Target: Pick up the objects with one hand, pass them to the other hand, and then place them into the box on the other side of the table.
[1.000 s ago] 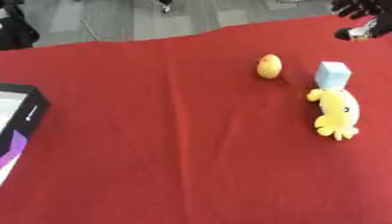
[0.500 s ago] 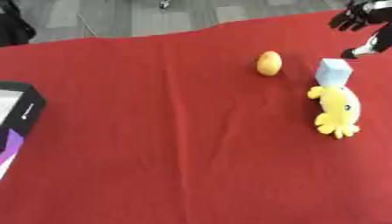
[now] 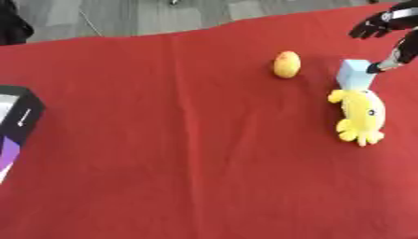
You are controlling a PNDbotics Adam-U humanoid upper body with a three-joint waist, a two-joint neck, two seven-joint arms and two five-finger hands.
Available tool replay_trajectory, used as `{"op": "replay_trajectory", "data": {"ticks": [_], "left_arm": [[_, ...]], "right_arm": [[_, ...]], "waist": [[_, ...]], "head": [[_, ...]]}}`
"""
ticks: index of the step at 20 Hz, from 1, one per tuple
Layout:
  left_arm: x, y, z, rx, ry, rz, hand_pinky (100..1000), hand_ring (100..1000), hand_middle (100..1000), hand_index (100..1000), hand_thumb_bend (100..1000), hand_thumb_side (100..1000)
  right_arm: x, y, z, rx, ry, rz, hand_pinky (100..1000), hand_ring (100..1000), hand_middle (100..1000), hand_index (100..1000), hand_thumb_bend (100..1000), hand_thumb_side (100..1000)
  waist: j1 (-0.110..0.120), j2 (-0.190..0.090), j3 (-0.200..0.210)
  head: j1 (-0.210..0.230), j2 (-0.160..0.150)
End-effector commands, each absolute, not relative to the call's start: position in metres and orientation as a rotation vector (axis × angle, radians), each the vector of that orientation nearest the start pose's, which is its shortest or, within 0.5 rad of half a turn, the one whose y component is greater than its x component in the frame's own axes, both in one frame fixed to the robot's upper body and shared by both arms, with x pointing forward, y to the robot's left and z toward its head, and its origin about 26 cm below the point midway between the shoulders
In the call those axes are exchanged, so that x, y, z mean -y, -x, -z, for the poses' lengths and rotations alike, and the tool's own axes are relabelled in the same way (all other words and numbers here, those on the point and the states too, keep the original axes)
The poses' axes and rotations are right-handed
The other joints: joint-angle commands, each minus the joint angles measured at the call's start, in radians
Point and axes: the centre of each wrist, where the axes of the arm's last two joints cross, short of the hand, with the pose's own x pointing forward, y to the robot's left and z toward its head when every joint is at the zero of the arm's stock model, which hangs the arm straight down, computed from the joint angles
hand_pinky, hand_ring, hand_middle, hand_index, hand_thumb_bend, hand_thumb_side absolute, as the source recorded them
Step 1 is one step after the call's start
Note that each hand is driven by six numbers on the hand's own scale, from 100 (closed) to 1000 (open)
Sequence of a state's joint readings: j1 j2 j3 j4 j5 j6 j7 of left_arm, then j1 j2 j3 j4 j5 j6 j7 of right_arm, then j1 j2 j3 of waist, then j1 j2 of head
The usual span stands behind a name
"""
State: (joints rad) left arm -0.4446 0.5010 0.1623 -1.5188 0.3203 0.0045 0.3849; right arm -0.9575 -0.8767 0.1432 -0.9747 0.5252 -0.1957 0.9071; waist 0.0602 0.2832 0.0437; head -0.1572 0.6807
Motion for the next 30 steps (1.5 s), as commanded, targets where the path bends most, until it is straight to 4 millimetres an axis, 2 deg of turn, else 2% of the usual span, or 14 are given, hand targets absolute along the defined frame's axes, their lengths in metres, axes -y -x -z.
{"op": "replay_trajectory", "data": {"ticks": [1,11,22,30], "left_arm": [[-0.373,-0.3643,-0.198,2.048,-0.432,-0.299,826,769,783,826,766,604],[-0.3708,-0.3646,-0.1988,2.053,-0.419,-0.301,827,769,783,826,762,605],[-0.3699,-0.3643,-0.1989,2.057,-0.411,-0.307,828,769,783,826,758,607],[-0.3703,-0.364,-0.1975,2.054,-0.41,-0.318,829,770,783,825,755,607]], "right_arm": [[0.4401,-0.4189,-0.3288,1.01,0.774,-1.511,973,967,920,949,482,100],[0.4388,-0.417,-0.3358,0.946,0.866,-1.528,970,962,916,945,533,100],[0.4418,-0.4204,-0.3318,0.898,0.89,-1.506,966,956,895,931,500,100],[0.4404,-0.4228,-0.3284,0.925,0.876,-1.498,952,916,768,799,429,100]], "waist": [[0.01,0.001,0.002],[0.02,0.022,0.008],[0.027,0.039,0.014],[0.029,0.043,0.013]], "head": [[-0.013,-0.018],[-0.029,-0.035],[-0.044,-0.048],[-0.039,-0.044]]}}
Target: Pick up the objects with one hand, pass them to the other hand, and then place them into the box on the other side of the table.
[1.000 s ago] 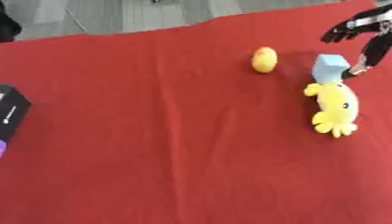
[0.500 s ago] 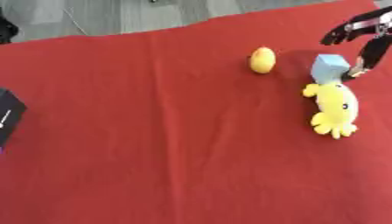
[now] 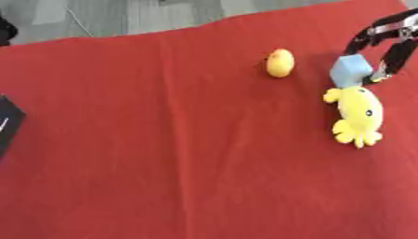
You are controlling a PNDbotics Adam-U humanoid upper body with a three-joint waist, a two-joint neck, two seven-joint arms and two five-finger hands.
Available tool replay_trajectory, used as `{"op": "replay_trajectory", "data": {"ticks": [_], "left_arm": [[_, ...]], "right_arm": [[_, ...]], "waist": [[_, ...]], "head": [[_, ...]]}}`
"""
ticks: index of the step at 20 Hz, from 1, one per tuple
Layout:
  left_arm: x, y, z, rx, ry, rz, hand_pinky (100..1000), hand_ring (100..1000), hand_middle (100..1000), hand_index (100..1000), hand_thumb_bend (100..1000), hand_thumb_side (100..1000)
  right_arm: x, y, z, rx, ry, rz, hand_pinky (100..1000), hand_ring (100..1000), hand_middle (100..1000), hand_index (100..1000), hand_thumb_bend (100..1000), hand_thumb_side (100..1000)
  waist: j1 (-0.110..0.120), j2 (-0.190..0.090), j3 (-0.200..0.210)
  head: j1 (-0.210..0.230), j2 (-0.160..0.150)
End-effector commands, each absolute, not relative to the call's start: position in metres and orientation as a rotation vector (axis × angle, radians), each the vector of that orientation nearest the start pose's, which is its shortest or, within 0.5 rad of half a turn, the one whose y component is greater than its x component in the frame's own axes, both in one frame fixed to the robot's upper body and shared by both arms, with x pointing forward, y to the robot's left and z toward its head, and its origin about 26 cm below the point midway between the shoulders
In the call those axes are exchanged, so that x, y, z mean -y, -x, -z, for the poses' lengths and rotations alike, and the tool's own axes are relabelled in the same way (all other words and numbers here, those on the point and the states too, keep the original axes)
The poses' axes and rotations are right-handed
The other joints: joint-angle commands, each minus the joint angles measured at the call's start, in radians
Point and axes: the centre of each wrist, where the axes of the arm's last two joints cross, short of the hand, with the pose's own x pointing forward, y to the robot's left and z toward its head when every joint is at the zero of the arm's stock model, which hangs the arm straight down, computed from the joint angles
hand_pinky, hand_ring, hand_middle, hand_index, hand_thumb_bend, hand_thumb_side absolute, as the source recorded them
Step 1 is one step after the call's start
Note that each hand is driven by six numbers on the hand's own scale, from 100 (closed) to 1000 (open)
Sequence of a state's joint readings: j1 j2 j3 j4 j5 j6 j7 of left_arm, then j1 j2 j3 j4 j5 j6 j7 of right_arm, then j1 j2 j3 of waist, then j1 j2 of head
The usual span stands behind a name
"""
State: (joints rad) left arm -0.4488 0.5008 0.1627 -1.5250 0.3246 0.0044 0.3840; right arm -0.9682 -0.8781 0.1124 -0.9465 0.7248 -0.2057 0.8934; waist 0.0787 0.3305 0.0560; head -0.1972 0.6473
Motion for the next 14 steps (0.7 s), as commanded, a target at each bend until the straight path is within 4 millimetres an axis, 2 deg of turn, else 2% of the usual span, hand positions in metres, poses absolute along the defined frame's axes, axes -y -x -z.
{"op": "replay_trajectory", "data": {"ticks": [1,7,12,14], "left_arm": [[-0.3704,-0.3639,-0.1975,2.054,-0.41,-0.319,829,770,783,825,754,608],[-0.3712,-0.3636,-0.1961,2.051,-0.415,-0.324,830,770,783,825,752,608],[-0.3713,-0.3639,-0.1957,2.05,-0.413,-0.331,831,771,783,824,750,609],[-0.3712,-0.3638,-0.1957,2.051,-0.412,-0.332,832,771,783,824,750,609]], "right_arm": [[0.4399,-0.423,-0.3281,0.927,0.871,-1.501,946,895,742,778,409,100],[0.4369,-0.4235,-0.3275,0.968,0.836,-1.501,930,839,677,715,322,100],[0.434,-0.4224,-0.3271,1.0,0.814,-1.516,927,834,673,714,372,100],[0.4336,-0.4223,-0.326,0.998,0.803,-1.522,933,847,705,746,412,100]], "waist": [[0.01,-0.004,0.001],[0.009,-0.006,0.0],[0.007,-0.005,0.0],[0.008,-0.005,0.001]], "head": [[0.001,-0.01],[0.006,-0.011],[0.012,-0.023],[0.012,-0.024]]}}
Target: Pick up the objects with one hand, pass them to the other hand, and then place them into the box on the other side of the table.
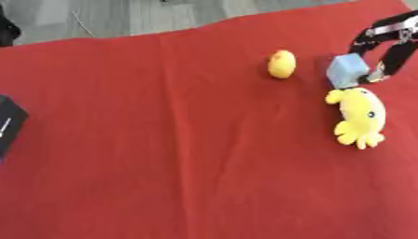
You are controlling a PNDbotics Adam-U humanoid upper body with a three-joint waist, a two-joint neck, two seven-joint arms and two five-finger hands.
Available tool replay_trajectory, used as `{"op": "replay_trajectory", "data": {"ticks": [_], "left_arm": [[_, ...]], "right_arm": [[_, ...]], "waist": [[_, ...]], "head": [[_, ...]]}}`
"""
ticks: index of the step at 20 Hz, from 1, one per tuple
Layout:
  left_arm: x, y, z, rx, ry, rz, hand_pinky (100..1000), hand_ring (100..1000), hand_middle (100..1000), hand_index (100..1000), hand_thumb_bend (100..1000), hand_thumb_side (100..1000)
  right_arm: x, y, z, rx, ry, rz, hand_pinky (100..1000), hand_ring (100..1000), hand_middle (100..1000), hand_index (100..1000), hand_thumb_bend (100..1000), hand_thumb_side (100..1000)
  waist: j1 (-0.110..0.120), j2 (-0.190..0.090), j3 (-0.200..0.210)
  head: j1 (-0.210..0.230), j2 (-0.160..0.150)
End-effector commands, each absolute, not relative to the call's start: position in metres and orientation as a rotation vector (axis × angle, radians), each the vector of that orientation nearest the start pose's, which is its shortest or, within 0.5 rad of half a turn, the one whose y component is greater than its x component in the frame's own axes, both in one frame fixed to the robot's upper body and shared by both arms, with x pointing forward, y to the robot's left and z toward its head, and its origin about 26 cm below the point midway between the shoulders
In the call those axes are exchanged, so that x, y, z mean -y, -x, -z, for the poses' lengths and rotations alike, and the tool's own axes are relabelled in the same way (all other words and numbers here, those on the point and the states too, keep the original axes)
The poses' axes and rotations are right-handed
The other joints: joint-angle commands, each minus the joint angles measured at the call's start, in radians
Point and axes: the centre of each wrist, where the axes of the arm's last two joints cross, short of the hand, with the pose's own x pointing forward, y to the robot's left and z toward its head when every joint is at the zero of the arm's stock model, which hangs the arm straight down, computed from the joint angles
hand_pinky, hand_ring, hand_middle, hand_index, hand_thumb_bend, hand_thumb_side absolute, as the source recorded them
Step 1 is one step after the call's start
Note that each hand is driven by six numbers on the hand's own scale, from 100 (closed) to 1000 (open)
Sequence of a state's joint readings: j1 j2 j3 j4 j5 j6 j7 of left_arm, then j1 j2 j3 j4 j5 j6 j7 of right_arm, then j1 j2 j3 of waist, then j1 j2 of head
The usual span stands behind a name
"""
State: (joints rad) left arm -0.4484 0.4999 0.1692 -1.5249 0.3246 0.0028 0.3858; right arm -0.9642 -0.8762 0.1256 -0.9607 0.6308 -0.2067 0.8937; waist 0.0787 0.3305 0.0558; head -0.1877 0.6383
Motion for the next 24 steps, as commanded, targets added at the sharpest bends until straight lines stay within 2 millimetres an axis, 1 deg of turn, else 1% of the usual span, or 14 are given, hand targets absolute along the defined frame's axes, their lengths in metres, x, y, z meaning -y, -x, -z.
{"op": "replay_trajectory", "data": {"ticks": [1,4,8,16,20,24], "left_arm": [[-0.3713,-0.3636,-0.1957,2.051,-0.413,-0.332,832,771,783,824,749,609],[-0.3716,-0.3634,-0.1955,2.051,-0.412,-0.337,832,771,783,824,747,609],[-0.3712,-0.3633,-0.1955,2.052,-0.41,-0.34,833,771,783,824,746,609],[-0.3715,-0.3628,-0.1949,2.052,-0.41,-0.347,834,771,783,824,744,611],[-0.3714,-0.3628,-0.1946,2.051,-0.409,-0.35,837,772,783,824,742,611],[-0.3718,-0.363,-0.1939,2.047,-0.41,-0.349,838,774,783,824,740,612]], "right_arm": [[0.4335,-0.4222,-0.3257,0.992,0.799,-1.526,939,861,736,776,444,100],[0.4333,-0.4219,-0.3251,0.987,0.797,-1.535,940,861,740,801,472,100],[0.4335,-0.422,-0.3239,0.986,0.794,-1.544,938,856,731,796,479,100],[0.4314,-0.4231,-0.3211,0.993,0.78,-1.554,934,836,708,782,469,100],[0.4293,-0.4235,-0.3221,1.007,0.773,-1.553,931,826,699,774,436,137],[0.4274,-0.4238,-0.3242,1.022,0.768,-1.547,931,825,698,776,436,137]], "waist": [[0.008,-0.004,0.002],[0.008,-0.003,0.002],[0.007,-0.002,0.003],[0.006,-0.001,0.007],[0.005,-0.001,0.007],[0.004,-0.001,0.007]], "head": [[0.002,-0.017],[0.001,-0.018],[-0.001,-0.018],[-0.005,-0.016],[-0.006,-0.013],[-0.007,-0.012]]}}
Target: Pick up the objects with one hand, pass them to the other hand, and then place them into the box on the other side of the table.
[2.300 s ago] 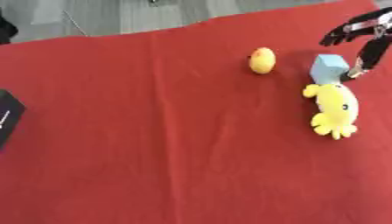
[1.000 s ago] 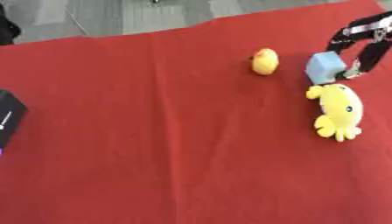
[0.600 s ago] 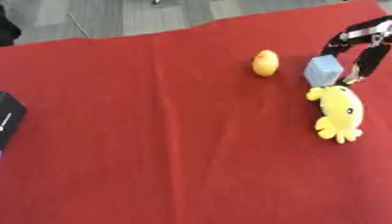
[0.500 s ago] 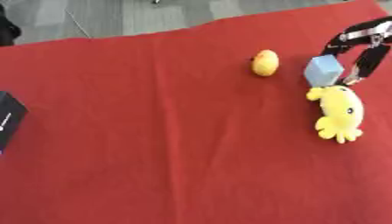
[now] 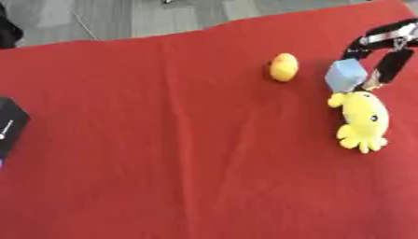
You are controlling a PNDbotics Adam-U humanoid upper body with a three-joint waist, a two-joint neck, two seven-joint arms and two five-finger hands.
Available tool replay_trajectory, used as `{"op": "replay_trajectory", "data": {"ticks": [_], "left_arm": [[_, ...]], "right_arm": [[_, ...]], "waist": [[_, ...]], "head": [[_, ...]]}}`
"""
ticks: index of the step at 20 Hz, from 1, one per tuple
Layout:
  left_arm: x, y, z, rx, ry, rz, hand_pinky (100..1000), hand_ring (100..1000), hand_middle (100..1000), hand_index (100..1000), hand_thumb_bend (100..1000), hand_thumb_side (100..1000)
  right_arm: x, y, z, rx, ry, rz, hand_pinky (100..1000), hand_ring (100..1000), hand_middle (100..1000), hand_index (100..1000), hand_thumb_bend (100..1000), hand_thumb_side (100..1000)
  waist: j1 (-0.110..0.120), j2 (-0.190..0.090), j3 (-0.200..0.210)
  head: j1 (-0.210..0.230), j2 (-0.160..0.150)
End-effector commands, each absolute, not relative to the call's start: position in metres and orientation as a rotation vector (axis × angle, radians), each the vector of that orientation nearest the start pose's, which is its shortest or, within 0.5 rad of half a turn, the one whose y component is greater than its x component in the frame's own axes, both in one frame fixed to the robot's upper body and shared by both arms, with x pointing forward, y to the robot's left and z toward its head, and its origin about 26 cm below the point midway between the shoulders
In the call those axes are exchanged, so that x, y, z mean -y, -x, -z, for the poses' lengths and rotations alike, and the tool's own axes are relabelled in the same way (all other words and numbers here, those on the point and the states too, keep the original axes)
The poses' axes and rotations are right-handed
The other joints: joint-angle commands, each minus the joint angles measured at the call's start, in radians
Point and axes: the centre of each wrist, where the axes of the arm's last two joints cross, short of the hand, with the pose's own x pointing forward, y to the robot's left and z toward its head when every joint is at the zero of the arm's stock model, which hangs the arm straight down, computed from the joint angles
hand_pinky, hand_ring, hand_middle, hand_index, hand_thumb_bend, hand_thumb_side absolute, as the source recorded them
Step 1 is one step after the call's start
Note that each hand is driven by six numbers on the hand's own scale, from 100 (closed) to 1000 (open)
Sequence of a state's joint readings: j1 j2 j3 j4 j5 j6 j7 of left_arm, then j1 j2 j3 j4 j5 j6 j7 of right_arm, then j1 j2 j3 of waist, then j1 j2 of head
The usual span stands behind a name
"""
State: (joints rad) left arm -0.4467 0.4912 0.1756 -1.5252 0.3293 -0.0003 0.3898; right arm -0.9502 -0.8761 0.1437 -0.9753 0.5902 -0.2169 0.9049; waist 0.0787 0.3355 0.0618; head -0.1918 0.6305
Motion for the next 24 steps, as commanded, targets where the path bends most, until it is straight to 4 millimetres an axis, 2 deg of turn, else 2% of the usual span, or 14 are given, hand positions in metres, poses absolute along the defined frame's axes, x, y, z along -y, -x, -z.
{"op": "replay_trajectory", "data": {"ticks": [1,5,13,17,24], "left_arm": [[-0.3719,-0.363,-0.1939,2.047,-0.41,-0.35,838,774,783,825,739,613],[-0.3715,-0.363,-0.1941,2.048,-0.408,-0.35,838,773,783,824,736,613],[-0.3716,-0.3626,-0.1942,2.05,-0.406,-0.356,839,767,782,823,732,614],[-0.3716,-0.3625,-0.1937,2.048,-0.406,-0.357,839,767,782,823,730,615],[-0.3726,-0.3619,-0.194,2.049,-0.411,-0.355,839,765,781,822,728,615]], "right_arm": [[0.4269,-0.4239,-0.3245,1.024,0.767,-1.547,931,824,697,774,434,134],[0.4261,-0.4239,-0.3248,1.022,0.77,-1.548,929,815,674,752,409,100],[0.4236,-0.4236,-0.3265,1.039,0.792,-1.554,903,769,601,685,360,100],[0.4224,-0.424,-0.3246,1.084,0.804,-1.535,886,738,535,622,255,100],[0.4204,-0.4211,-0.3305,1.215,0.851,-1.463,858,674,463,541,159,100]], "waist": [[0.004,-0.006,0.001],[0.003,-0.004,0.003],[0.004,-0.003,0.005],[0.005,-0.003,0.006],[0.007,-0.007,0.002]], "head": [[-0.003,-0.005],[-0.002,-0.011],[-0.002,-0.016],[-0.002,-0.013],[-0.004,-0.009]]}}
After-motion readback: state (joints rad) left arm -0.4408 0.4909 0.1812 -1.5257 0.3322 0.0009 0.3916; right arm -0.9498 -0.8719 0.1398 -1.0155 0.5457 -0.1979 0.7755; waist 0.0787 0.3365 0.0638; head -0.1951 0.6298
